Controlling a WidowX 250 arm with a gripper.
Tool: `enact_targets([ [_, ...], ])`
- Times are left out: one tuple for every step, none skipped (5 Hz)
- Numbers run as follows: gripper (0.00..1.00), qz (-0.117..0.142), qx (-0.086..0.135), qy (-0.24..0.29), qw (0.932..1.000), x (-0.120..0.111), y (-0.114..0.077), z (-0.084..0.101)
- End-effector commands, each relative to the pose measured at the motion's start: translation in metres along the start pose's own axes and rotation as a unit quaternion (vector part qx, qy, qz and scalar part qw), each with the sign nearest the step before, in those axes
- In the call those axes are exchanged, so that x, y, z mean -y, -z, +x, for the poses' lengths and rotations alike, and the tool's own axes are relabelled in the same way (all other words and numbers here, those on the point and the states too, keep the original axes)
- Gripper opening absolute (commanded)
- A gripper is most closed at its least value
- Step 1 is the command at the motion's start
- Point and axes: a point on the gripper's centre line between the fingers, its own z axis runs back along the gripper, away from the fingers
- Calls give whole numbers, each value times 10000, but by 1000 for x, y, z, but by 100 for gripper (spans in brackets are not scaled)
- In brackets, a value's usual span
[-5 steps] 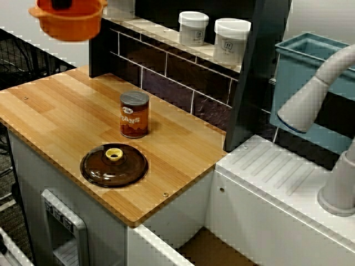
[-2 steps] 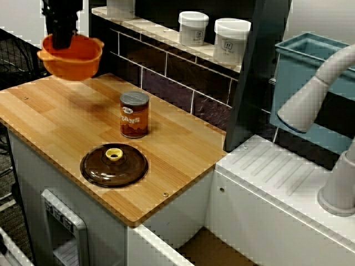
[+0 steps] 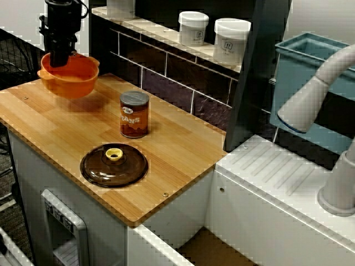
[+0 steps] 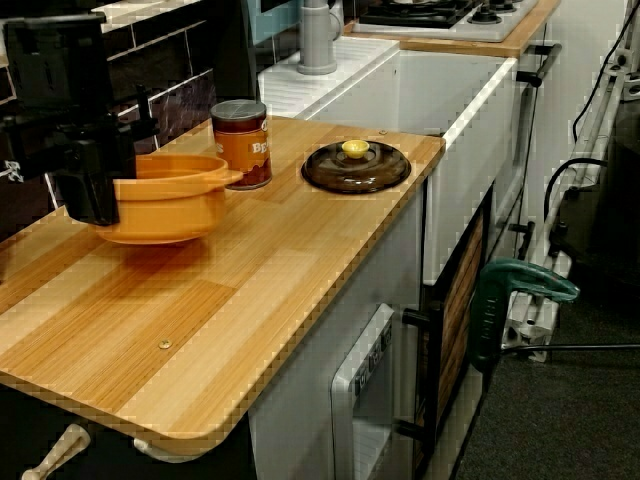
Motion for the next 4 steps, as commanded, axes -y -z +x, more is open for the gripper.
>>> enact_targets([
  [0, 218, 191, -92, 9995, -9, -9, -17],
  [0, 229, 136, -164, 9995, -5, 1, -22],
  [17, 306, 95, -371, 9988, -2, -2, -28],
  [100, 541, 146, -887, 9945, 2, -16, -33],
])
